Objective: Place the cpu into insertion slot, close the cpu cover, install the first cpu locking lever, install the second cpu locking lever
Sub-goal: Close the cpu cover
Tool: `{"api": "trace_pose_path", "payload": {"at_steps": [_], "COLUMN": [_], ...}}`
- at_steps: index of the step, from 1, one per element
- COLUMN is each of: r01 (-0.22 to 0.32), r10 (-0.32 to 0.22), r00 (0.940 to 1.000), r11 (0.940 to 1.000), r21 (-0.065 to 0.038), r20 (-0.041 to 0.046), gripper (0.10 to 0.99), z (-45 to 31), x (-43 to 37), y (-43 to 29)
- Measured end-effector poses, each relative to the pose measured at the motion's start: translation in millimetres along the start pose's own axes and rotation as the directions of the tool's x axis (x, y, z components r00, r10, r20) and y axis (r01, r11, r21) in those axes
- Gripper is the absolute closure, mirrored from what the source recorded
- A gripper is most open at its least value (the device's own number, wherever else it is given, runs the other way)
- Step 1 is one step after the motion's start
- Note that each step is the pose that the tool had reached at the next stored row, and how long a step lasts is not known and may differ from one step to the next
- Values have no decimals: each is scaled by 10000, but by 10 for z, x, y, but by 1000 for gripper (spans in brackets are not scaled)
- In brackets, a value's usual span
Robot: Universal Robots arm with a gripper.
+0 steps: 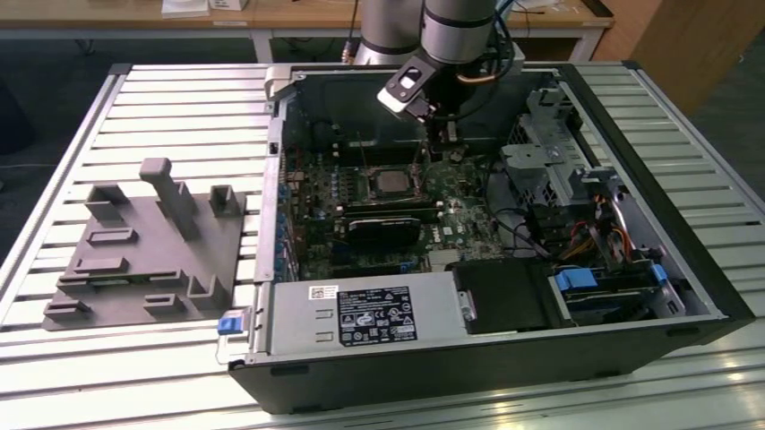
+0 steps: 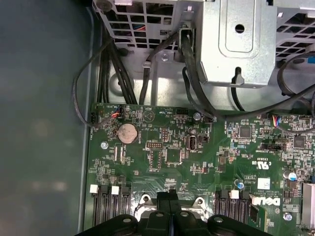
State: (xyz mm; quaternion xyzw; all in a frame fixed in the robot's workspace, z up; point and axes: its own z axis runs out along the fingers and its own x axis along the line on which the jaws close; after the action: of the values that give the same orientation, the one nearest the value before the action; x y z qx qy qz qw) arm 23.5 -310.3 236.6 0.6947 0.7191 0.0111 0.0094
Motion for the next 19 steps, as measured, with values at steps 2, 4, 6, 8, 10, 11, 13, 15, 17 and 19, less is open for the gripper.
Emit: {"api": "trace_pose_path", "payload": {"at_steps": [2, 4, 6, 8, 10, 11, 13, 15, 17, 19], "r01": [-1, -1, -1, 0, -1, -1, -1, 0, -2, -1], "r10": [1, 1, 1, 0, 1, 1, 1, 0, 2, 1], "r00": [10000, 10000, 10000, 10000, 10000, 10000, 10000, 10000, 10000, 10000], "r11": [10000, 10000, 10000, 10000, 10000, 10000, 10000, 10000, 10000, 10000], "r21": [0, -1, -1, -1, -1, -1, -1, -1, -1, 0], "r20": [-1, -2, -2, -3, -3, -2, -3, -3, -2, -1], "gripper": [980, 980, 980, 980, 980, 980, 980, 980, 980, 980], "z": [1, 3, 3, 5, 8, 9, 12, 16, 20, 23], "x": [0, 0, 0, 1, 1, 1, 2, 2, 2, 2], "y": [-4, -9, -15, -26, -37, -42, -51, -54, -58, -64]}}
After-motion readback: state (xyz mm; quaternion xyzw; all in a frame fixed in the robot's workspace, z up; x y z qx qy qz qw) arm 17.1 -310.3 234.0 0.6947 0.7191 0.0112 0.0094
